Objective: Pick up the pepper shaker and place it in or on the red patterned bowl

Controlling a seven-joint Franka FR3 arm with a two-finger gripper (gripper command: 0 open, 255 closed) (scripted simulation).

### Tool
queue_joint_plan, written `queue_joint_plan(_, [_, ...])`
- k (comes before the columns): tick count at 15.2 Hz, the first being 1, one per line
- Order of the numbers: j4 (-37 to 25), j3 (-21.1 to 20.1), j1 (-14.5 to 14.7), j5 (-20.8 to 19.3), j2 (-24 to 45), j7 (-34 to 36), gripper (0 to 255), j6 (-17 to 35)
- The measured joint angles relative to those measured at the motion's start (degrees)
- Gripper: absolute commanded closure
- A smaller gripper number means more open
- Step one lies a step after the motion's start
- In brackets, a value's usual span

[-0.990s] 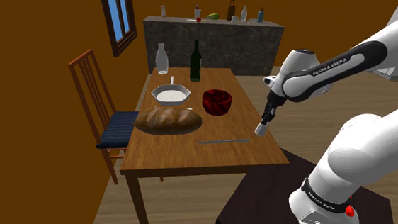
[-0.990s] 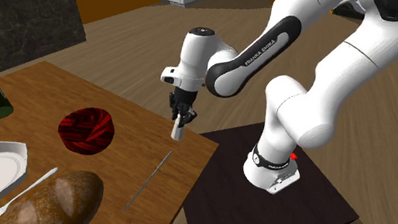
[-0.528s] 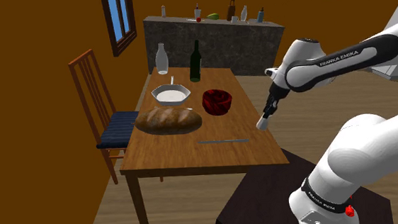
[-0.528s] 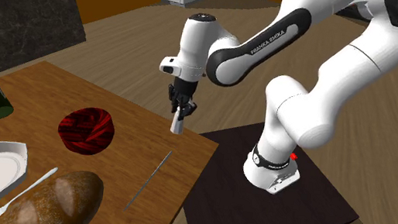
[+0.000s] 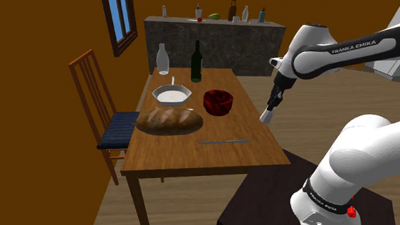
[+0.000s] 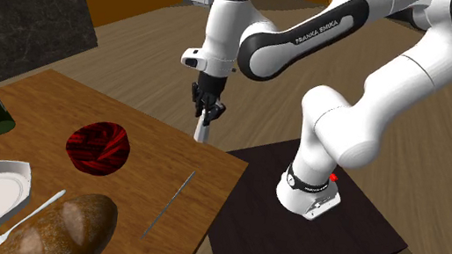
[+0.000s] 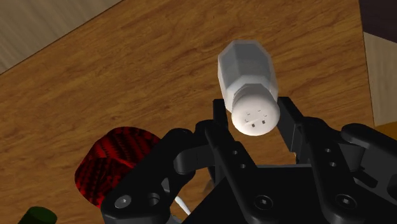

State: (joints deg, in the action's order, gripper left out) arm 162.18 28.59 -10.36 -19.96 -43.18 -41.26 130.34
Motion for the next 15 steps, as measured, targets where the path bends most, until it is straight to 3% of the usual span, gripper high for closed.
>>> queue_joint_plan(7, [-3.6, -1.8, 0.4, 1.4, -2.7, 0.0, 255, -6.3])
queue_joint_plan(15, [-17.7, 1.2, 8.5, 7.0, 15.0, -0.9, 255, -2.2])
